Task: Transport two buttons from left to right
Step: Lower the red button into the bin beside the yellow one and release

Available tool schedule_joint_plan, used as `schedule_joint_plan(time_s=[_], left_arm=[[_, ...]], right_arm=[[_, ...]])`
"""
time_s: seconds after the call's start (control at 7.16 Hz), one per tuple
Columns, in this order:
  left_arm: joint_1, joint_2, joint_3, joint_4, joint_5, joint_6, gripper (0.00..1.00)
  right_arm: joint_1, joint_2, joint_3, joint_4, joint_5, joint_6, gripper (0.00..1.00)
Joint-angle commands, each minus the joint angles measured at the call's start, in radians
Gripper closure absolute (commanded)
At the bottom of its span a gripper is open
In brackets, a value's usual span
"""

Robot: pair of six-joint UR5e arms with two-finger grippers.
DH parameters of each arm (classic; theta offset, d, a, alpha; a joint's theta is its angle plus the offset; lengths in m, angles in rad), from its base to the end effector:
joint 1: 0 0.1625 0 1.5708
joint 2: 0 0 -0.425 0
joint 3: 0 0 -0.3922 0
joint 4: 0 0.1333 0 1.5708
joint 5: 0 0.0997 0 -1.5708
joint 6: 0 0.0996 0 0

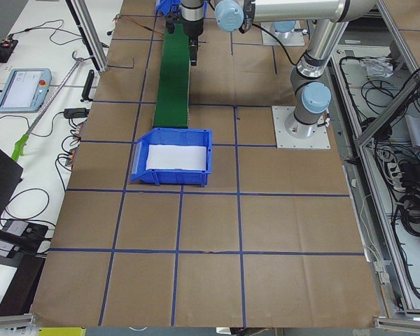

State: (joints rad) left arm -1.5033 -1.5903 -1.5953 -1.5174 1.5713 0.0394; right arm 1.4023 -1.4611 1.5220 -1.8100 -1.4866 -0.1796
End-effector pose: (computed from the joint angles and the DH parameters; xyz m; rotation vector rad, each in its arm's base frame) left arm -0.0992 -0.5086 0.4715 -0.0441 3.1402 -0.0147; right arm 0.0468 -0.5696 0.4811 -0.0287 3.0757 -0.2932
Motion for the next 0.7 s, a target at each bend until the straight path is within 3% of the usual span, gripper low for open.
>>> schedule_joint_plan(time_s=[0.0, 0.14, 0.56], left_arm=[[0.000, 0.000, 0.000, 0.000, -0.001, 0.000, 0.01], [0.000, 0.000, 0.000, 0.000, 0.001, 0.000, 0.01], [0.000, 0.000, 0.000, -0.003, 0.001, 0.000, 0.01]], right_arm=[[0.119, -0.123, 0.100, 0.072, -0.090, 0.153, 0.00], [0.124, -0.183, 0.137, 0.080, -0.080, 0.157, 0.00], [0.129, -0.199, 0.138, 0.133, -0.036, 0.200, 0.00]])
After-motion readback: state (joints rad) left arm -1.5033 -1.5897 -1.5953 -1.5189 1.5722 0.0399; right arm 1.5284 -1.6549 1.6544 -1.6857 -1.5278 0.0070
